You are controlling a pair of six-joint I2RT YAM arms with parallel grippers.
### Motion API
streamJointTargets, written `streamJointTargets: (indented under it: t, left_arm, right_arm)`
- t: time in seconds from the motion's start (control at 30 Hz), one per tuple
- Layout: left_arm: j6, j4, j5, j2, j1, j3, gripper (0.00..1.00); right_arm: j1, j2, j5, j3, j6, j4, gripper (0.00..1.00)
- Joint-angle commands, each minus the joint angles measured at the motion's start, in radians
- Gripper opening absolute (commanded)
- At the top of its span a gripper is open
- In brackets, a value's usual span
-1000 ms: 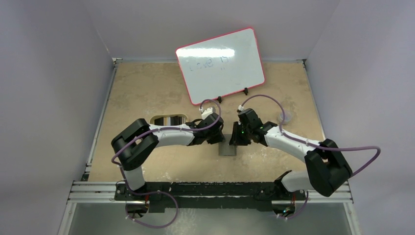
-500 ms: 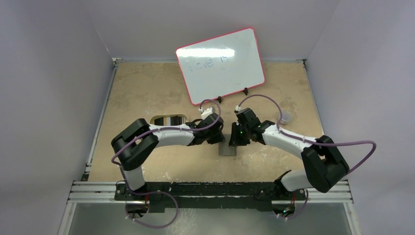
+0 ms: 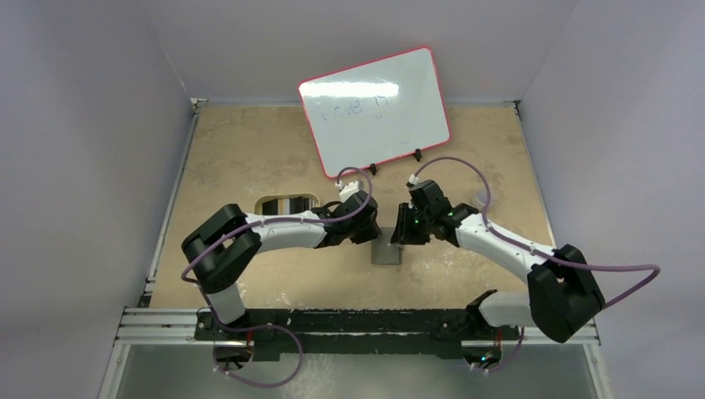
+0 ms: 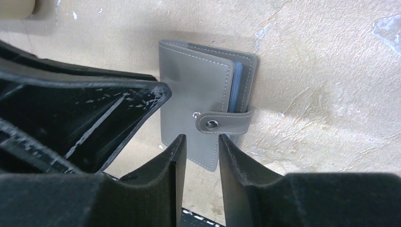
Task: Put the credit cards into the card holder
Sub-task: Close the card holder at the center of the board.
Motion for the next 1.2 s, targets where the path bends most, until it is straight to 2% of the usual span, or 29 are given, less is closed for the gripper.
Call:
streamJointTargets:
  t: [0.0,0.07,0.23,0.43,0.73,0.9,1.17]
  left_arm:
    - [0.017,-0.019,-0.038,-0.074,-0.002,0.008,0.25]
    - [0.025,-0.031,-0.038,-0.069,0.000,0.010,0.26]
    - [0.047,0.068,0.037,-0.050,0.006,-0.007,0.27]
    - [0.059,0.180,0.129,0.009,0.009,0.002,0.24]
    - [0.062,0.155,0.102,0.086,0.010,0.019,0.21]
    - [0.057,0.126,0.054,0.086,0.007,0.011,0.20]
    - [0.041,0.140,0.057,0.096,0.005,0.000,0.20]
  right_arm:
    - [-0.006,0.001,0.026,0.019,0.030,0.022,0.35]
    - [-0.007,0.021,0.031,0.022,0.033,0.026,0.35]
    - [-0.007,0.055,0.006,0.020,0.024,0.052,0.33]
    - [-0.007,0.068,0.001,0.012,-0.005,0.056,0.29]
    - [-0.006,0.100,0.039,0.020,-0.044,0.068,0.27]
    - [-0.005,0.107,-0.004,0.012,-0.081,0.093,0.27]
    - [-0.002,0.112,-0.065,0.002,-0.116,0.120,0.27]
